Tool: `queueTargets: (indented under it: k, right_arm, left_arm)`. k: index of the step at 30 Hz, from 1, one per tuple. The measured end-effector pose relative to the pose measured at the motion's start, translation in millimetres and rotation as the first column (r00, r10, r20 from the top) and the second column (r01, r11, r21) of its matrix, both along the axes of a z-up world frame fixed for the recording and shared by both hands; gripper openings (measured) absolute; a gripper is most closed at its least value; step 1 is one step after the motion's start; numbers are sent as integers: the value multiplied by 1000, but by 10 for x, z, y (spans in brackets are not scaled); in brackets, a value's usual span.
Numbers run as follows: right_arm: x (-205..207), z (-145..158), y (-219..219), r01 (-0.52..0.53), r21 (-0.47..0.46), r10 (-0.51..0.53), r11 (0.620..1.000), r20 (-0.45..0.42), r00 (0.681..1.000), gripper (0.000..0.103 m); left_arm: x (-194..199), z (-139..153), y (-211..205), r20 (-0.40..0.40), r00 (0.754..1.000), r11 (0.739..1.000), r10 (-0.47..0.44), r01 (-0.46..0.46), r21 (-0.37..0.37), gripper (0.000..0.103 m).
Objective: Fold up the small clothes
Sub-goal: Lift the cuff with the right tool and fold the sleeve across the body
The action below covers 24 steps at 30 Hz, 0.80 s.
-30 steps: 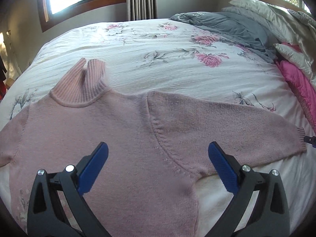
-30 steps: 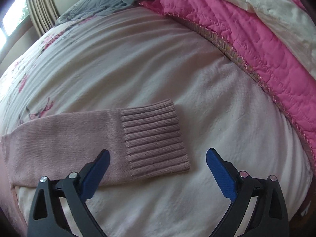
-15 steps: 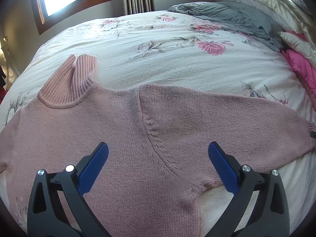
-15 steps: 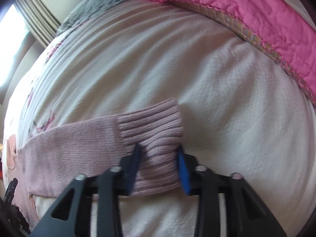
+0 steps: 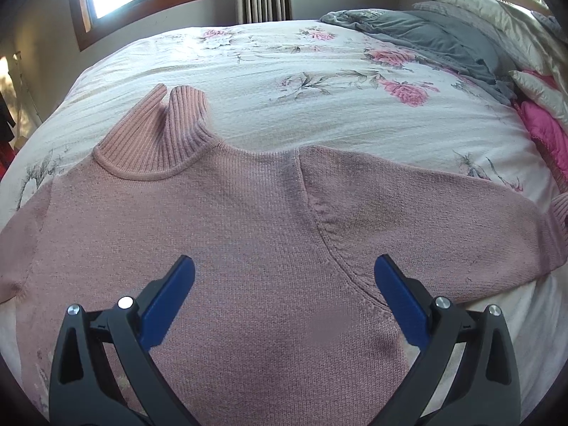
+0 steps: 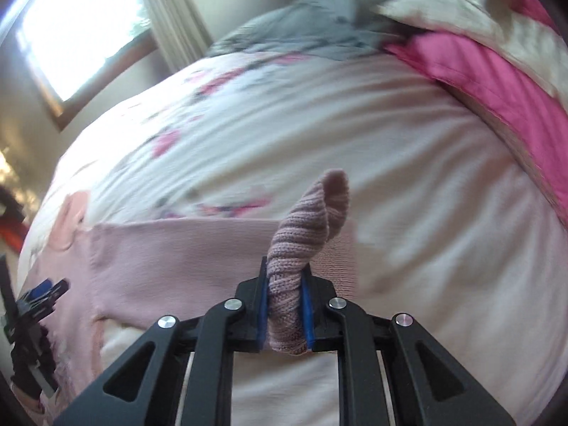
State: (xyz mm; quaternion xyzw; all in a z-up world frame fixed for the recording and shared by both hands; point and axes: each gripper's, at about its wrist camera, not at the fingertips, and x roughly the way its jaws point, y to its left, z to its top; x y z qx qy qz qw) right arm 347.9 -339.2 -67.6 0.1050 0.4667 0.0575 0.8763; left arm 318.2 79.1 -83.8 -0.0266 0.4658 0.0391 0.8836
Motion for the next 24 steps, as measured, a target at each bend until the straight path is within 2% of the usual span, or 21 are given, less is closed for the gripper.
queueTargets:
  k: [6,8,11,14,16,19,24]
  right_arm:
    - [8,-54,939,-191,-16,191,982,0,982,15]
    - [19,-143,1201,-231,-59,230,971,-24,973,15]
    - [25,-310,1453,-263,-72,259,962,-63,964,16]
    - [-10,-426,1514,-280,-48,276,959,-81,958,27]
    - [-105,-432,1521,-290,26,291,957,-69,954,34]
    - [-307,-351,1464,-311,97,315,945,-29,949,35]
    - [-682,-275,1205,-261,97,262,961,-2,965,38]
  left_arm:
    - [-54,15,128,-7,1000,1000,3,-4,-18,100]
    - [-71,36,157,-7,1000,999,3,-3,-35,100]
    - [-82,70,151,-10,1000,998,-15,14,-67,100]
    - [-85,99,91,-16,999,994,-41,39,-104,100]
    - [-77,110,13,-20,998,991,-60,57,-123,100]
    - [-58,111,-147,-24,995,983,-98,94,-155,100]
    - [-10,8,-494,-63,981,954,-185,164,-250,100]
